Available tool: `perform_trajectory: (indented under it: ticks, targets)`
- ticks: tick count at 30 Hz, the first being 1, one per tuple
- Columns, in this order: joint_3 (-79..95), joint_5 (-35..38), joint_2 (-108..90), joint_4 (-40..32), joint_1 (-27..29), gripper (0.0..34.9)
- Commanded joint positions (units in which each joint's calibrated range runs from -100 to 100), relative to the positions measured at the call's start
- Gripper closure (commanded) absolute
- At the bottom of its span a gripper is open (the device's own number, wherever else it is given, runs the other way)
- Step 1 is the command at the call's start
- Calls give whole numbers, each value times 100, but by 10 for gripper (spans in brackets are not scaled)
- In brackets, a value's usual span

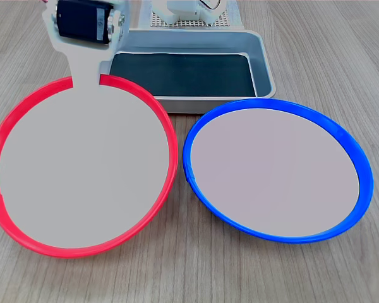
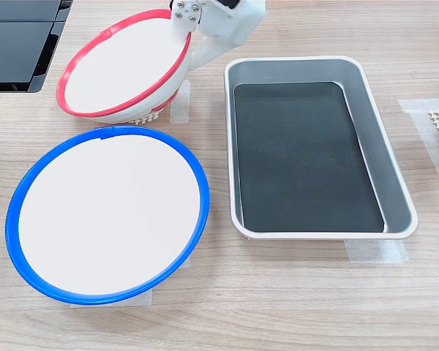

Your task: Lift the stacked dish and set it down on the table.

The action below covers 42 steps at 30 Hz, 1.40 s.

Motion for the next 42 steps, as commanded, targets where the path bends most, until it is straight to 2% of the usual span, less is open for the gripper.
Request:
perform_trajectory:
  ticks: [1, 13, 14, 16, 18, 20, 25, 32, 36, 38, 42]
  targets:
    - [-481, 44, 98, -58, 2, 349]
    - [184, 459, 90, -437, 228, 347]
    - [257, 493, 47, -462, 247, 338]
    - [402, 537, -47, -495, 256, 296]
    - [521, 567, -140, -512, 266, 279]
    - [694, 596, -311, -537, 266, 294]
    - [1258, 625, -1070, -462, 238, 297]
    - [1923, 620, -2401, 322, 12, 304]
    - [2505, 493, -3330, 553, -327, 347]
    - [2933, 244, -3833, 231, -562, 348]
    - [4226, -625, -4917, -991, -1061, 349]
